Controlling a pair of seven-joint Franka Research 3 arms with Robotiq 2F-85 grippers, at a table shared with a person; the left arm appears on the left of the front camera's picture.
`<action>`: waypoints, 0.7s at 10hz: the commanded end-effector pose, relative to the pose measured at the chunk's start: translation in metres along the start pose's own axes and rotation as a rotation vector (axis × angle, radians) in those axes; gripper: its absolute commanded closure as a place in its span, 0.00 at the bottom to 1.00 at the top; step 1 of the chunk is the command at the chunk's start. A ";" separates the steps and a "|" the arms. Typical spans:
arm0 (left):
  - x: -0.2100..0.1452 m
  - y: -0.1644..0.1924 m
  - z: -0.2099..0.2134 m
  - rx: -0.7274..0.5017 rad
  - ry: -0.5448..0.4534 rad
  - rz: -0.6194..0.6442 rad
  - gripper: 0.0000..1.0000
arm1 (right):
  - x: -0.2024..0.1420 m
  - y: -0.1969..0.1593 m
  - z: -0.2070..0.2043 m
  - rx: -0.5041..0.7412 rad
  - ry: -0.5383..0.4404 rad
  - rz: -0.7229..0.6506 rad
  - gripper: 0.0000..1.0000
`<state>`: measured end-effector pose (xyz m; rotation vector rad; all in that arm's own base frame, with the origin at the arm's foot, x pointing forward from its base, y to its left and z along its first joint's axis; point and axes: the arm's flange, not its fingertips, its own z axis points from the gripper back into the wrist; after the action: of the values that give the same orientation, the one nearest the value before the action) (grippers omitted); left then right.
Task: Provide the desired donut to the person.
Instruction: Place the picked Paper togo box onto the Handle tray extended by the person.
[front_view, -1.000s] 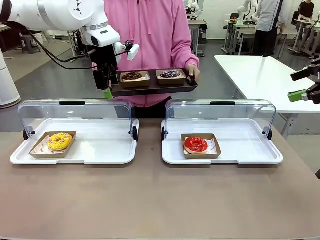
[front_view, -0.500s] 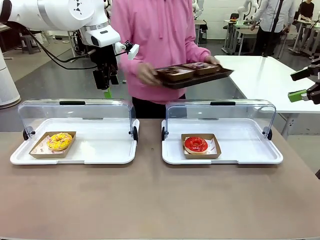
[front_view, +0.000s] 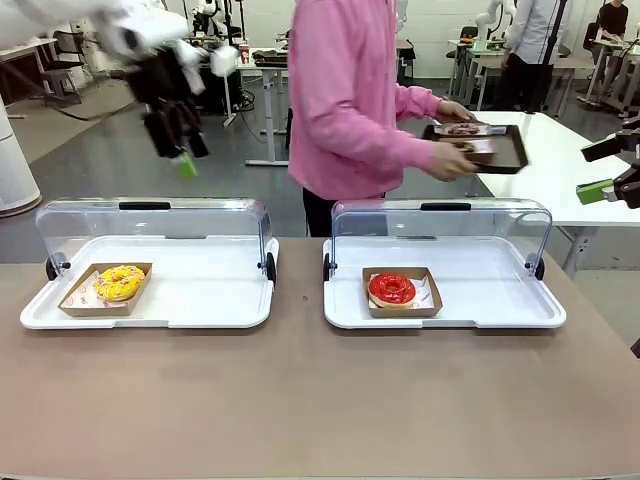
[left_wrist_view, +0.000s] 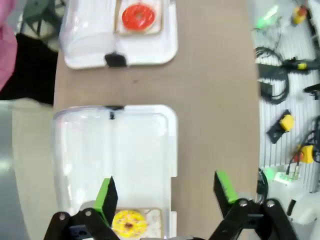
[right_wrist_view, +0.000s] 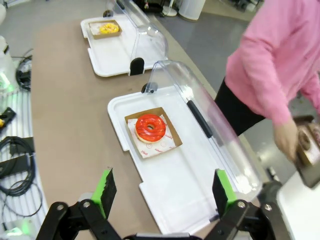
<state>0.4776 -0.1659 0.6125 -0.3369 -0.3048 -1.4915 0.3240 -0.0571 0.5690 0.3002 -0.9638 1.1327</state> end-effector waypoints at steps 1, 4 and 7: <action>-0.088 -0.066 0.017 0.052 -0.237 0.055 0.00 | -0.001 0.000 -0.001 0.002 -0.002 -0.001 0.00; -0.185 -0.119 0.006 0.188 -0.457 0.043 0.00 | -0.001 0.000 -0.001 0.002 -0.002 -0.001 0.00; -0.249 -0.144 0.007 0.216 -0.628 0.028 0.00 | -0.001 0.000 -0.001 0.002 -0.002 -0.001 0.00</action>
<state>0.3201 0.0540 0.5261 -0.5768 -0.8860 -1.2651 0.3239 -0.0573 0.5691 0.3003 -0.9645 1.1322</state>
